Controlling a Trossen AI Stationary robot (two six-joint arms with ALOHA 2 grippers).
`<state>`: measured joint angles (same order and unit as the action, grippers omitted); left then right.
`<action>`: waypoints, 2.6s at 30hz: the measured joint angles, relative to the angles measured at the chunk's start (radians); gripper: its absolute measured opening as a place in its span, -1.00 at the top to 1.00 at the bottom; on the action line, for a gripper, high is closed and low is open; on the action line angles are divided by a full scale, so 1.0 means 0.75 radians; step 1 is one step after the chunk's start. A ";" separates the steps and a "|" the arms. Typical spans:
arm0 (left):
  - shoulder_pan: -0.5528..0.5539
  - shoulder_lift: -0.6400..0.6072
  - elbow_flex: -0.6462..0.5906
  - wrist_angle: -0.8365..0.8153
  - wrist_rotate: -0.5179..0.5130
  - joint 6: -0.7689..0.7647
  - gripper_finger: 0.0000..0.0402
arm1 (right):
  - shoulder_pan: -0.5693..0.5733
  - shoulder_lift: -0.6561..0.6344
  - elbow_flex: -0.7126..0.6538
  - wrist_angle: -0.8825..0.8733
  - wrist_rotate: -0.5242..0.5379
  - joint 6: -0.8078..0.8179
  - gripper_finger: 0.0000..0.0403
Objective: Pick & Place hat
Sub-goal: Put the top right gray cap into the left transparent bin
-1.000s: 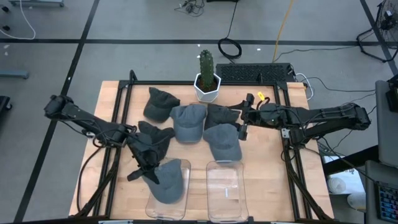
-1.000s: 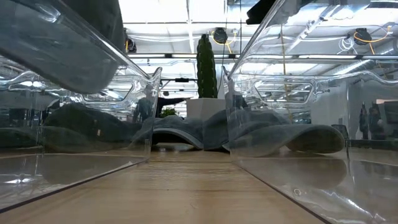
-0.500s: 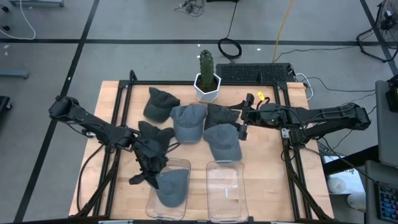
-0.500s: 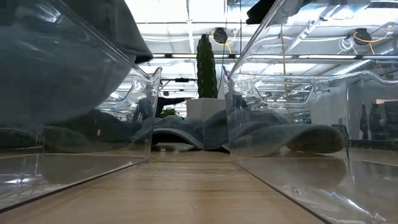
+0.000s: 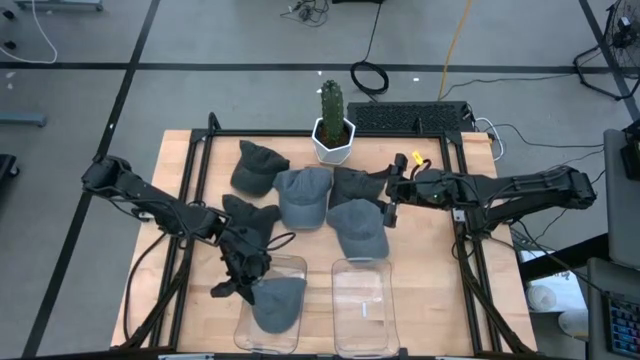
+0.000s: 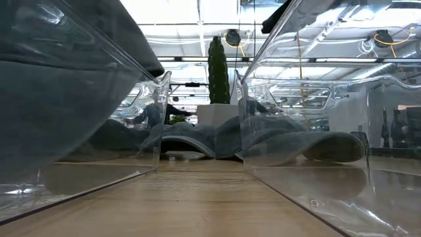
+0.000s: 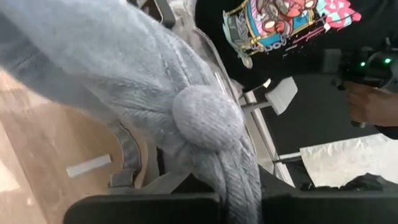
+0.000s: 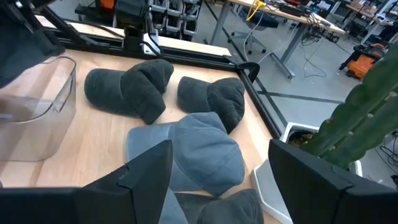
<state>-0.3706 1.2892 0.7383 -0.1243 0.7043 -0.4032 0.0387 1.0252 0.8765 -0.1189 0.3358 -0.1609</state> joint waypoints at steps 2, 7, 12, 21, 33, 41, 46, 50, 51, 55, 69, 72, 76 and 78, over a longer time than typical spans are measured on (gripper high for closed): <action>0.001 -0.001 0.000 0.000 -0.028 -0.023 1.00 | 0.000 0.000 -0.010 0.023 0.000 0.000 -0.26; 0.023 -0.001 0.000 -0.109 -0.120 -0.250 1.00 | 0.000 -0.001 -0.011 0.059 0.001 -0.014 -0.26; 0.055 -0.012 0.000 -0.121 -0.129 -0.425 1.00 | 0.000 -0.001 -0.011 0.057 0.001 -0.016 -0.26; 0.071 -0.020 0.000 -0.130 -0.139 -0.896 1.00 | 0.000 -0.001 -0.011 0.054 0.002 -0.015 -0.26; -0.038 -0.115 0.000 0.006 -0.149 -0.903 1.00 | 0.001 -0.001 -0.011 0.053 0.002 -0.024 -0.26; -0.054 -0.101 -0.001 -0.084 -0.212 -1.085 1.00 | 0.001 -0.001 -0.011 0.053 0.002 -0.026 -0.26; -0.058 -0.087 -0.001 -0.094 -0.210 -1.189 1.00 | 0.001 -0.001 -0.011 0.053 0.001 -0.026 -0.26; -0.058 -0.087 -0.001 -0.087 -0.218 -1.177 1.00 | 0.001 -0.001 -0.011 0.053 0.000 -0.026 -0.26; -0.058 -0.087 -0.001 -0.085 -0.219 -1.148 1.00 | 0.001 -0.001 -0.011 0.053 0.000 -0.031 -0.26; -0.067 -0.079 -0.001 -0.078 -0.219 -0.997 0.99 | 0.001 -0.001 -0.011 0.053 -0.001 -0.036 -0.26; -0.076 0.063 0.000 -0.051 -0.136 -0.910 0.98 | 0.001 -0.001 -0.012 0.053 -0.001 -0.049 -0.26; -0.074 0.071 0.000 -0.050 -0.141 -0.890 0.97 | 0.001 -0.001 -0.012 0.053 -0.002 -0.050 -0.26; -0.056 0.065 0.000 0.024 -0.143 -0.857 0.89 | 0.001 -0.001 -0.012 0.052 -0.002 -0.051 -0.26; -0.053 0.048 0.000 0.072 -0.147 -0.843 0.80 | 0.001 -0.001 -0.012 0.053 -0.002 -0.050 -0.26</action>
<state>-0.4101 1.3256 0.7384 -0.0704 0.5938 -1.0356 0.0394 1.0248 0.8677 -0.0795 0.3341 -0.1986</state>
